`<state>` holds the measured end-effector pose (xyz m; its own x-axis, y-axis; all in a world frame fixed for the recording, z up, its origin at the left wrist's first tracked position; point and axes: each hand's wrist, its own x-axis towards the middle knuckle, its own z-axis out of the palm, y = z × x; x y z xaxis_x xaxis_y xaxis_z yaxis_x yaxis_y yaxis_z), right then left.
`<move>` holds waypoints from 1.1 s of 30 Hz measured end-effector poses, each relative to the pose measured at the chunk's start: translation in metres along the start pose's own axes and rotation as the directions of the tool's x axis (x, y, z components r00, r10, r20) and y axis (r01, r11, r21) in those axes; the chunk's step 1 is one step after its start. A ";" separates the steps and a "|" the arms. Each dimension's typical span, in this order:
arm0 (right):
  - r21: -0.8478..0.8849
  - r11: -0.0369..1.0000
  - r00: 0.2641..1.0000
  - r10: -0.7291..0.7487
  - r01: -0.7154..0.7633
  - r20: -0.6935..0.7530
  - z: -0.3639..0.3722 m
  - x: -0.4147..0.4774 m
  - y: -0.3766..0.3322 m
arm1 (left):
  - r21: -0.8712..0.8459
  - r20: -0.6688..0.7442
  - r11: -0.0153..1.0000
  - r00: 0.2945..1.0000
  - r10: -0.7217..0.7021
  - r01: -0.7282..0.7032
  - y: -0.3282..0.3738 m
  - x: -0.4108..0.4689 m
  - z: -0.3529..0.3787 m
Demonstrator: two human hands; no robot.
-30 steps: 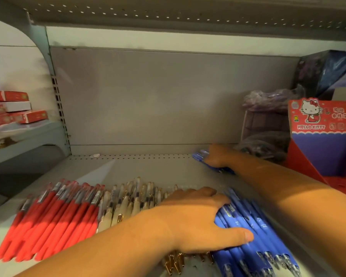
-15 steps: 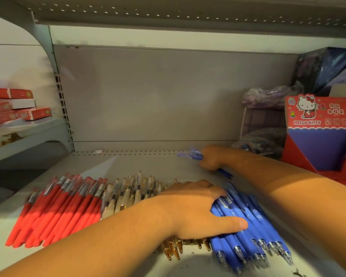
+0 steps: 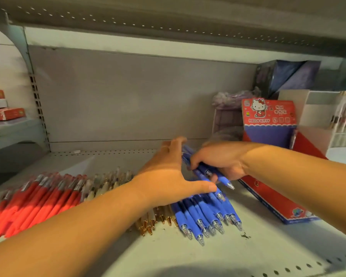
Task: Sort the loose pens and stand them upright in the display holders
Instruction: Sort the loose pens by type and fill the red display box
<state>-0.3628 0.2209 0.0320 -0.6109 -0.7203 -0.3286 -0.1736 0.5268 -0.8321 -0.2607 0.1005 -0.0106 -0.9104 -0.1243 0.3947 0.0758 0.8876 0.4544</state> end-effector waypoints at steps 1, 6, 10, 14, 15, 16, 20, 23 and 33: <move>-0.012 1.000 1.000 0.004 -0.003 0.019 0.005 -0.008 0.004 | -0.052 0.048 0.999 0.999 0.014 -0.011 0.000 -0.002 0.001; 0.004 0.998 0.998 -0.056 0.056 0.024 0.021 -0.031 0.017 | -0.065 0.283 0.998 0.959 0.025 -0.007 -0.008 -0.009 0.009; -0.082 0.988 0.978 -0.141 0.130 -0.155 0.016 -0.039 0.026 | -0.121 0.379 0.993 0.925 0.038 0.009 -0.006 -0.013 0.008; -0.447 0.879 0.908 -0.314 0.168 -0.277 0.006 -0.044 0.044 | -0.185 0.451 0.983 0.888 0.087 -0.003 0.003 -0.020 0.006; -0.507 0.845 0.895 -0.346 0.167 -0.281 0.004 -0.046 0.049 | -0.189 0.468 0.982 0.879 0.090 0.001 0.006 -0.022 0.006; -0.546 0.823 0.893 -0.353 0.155 -0.279 0.003 -0.047 0.055 | -0.181 0.484 0.984 0.870 0.089 0.000 0.008 -0.023 0.007; -0.507 0.854 0.941 -0.260 0.119 -0.217 0.006 -0.052 0.070 | -0.046 0.545 0.997 0.836 0.071 -0.054 0.014 -0.025 0.009; -0.460 0.874 0.942 -0.272 0.156 -0.198 0.009 -0.056 0.073 | 0.087 0.607 0.996 0.794 -0.023 -0.037 0.017 -0.029 0.006; -0.519 0.829 0.947 -0.303 0.208 -0.103 0.011 -0.053 0.071 | 0.244 0.578 0.969 0.809 -0.109 -0.044 0.034 -0.041 0.015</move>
<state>-0.3340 0.2915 -0.0150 -0.6057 -0.7956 -0.0134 -0.6723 0.5207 -0.5262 -0.2269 0.1420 -0.0234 -0.9796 0.0595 -0.1920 0.0145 0.9736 0.2279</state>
